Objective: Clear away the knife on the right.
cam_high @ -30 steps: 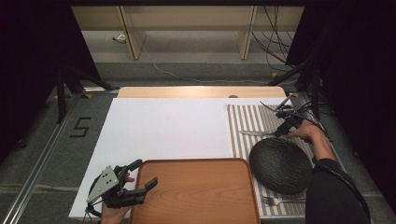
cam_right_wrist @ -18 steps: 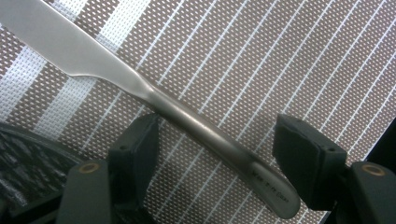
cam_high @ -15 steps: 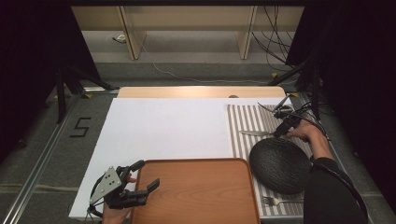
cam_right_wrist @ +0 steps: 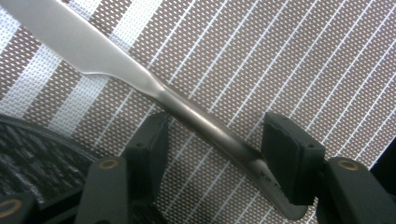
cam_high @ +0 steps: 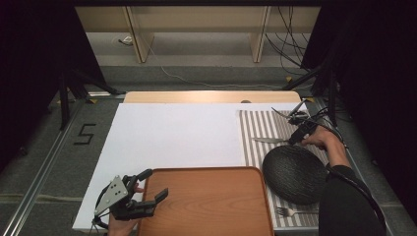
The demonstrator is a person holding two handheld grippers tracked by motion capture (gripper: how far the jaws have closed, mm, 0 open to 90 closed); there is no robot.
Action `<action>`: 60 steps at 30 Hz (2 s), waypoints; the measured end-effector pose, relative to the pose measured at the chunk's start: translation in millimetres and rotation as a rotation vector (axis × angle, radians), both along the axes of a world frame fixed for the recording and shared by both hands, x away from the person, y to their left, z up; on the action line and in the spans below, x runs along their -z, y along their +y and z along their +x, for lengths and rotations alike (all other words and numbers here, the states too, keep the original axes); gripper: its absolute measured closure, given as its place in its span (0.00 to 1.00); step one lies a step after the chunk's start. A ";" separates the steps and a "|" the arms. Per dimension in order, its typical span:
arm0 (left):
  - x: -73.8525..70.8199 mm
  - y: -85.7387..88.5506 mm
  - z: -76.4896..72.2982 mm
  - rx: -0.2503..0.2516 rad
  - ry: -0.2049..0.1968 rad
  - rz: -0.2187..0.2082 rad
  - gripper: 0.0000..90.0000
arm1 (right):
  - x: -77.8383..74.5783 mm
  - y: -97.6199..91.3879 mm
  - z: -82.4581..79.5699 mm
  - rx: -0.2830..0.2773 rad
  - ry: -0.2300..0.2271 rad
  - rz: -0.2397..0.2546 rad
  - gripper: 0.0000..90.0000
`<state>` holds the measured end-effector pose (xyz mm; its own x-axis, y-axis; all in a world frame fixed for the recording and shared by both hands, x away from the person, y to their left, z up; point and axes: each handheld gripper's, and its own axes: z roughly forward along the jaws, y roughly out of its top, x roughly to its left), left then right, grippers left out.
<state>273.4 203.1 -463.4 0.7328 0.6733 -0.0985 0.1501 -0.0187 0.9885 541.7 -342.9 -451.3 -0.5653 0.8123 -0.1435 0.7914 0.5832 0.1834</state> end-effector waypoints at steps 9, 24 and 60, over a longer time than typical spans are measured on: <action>-0.6 0.1 -0.5 -0.002 -0.003 0.002 0.19 | -1.8 4.2 -1.9 -0.025 0.021 -0.001 0.63; -1.0 -0.1 -1.2 -0.002 -0.007 -0.002 0.19 | -2.0 13.2 -4.5 -0.098 0.033 -0.027 0.81; -0.9 2.3 -0.5 -0.020 -0.009 0.001 0.19 | -10.6 21.5 -6.4 -0.225 -0.075 -0.144 0.90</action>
